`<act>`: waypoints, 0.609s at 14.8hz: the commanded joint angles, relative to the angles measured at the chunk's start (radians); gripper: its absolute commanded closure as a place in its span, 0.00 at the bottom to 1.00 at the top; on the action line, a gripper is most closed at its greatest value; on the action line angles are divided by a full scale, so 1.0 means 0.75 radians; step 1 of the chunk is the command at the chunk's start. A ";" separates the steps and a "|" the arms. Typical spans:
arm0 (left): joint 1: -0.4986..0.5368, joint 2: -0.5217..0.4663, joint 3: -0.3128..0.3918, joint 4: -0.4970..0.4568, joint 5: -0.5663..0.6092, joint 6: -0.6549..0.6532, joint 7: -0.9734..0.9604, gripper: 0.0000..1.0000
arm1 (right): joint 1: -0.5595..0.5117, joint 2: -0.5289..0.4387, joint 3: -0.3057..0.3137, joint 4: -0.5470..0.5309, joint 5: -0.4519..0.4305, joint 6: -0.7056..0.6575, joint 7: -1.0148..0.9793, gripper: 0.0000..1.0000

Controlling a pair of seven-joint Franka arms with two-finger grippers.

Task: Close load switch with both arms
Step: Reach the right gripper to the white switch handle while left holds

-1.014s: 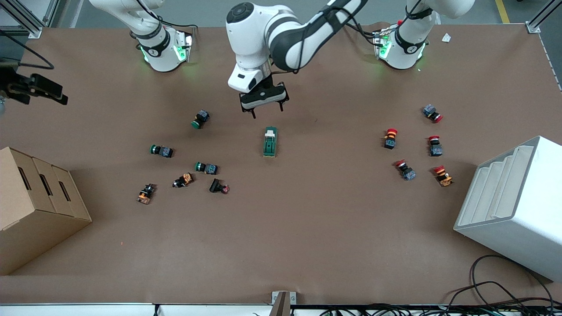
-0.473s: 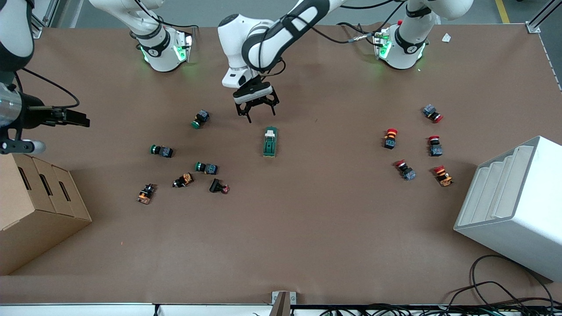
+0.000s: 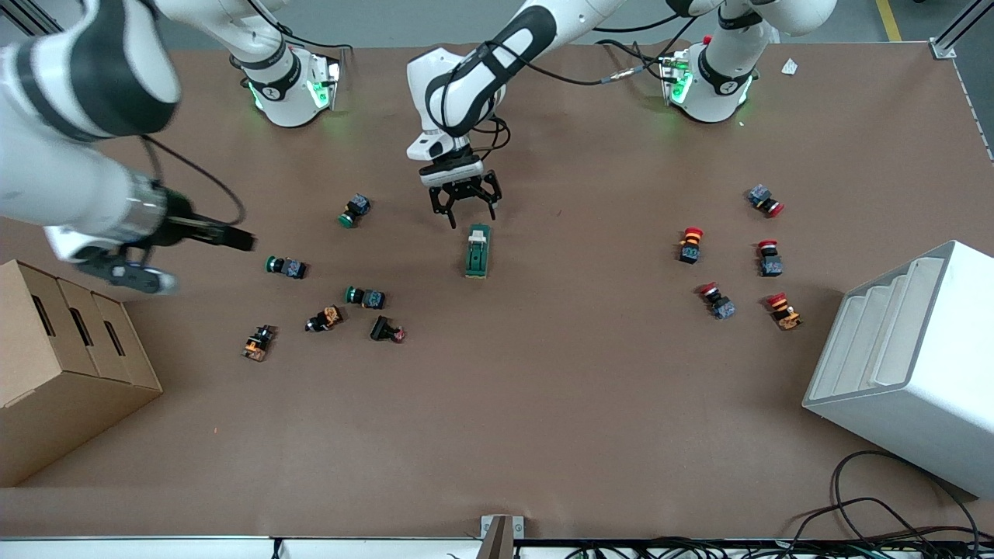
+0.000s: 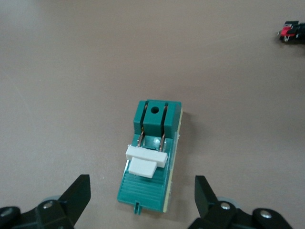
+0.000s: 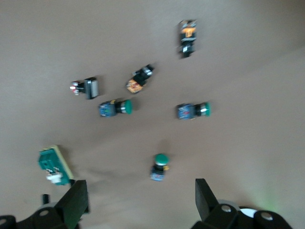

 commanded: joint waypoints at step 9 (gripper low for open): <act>-0.001 0.124 0.007 -0.071 0.575 0.013 -0.405 0.03 | 0.518 0.042 -0.009 -0.577 0.297 0.889 0.529 0.00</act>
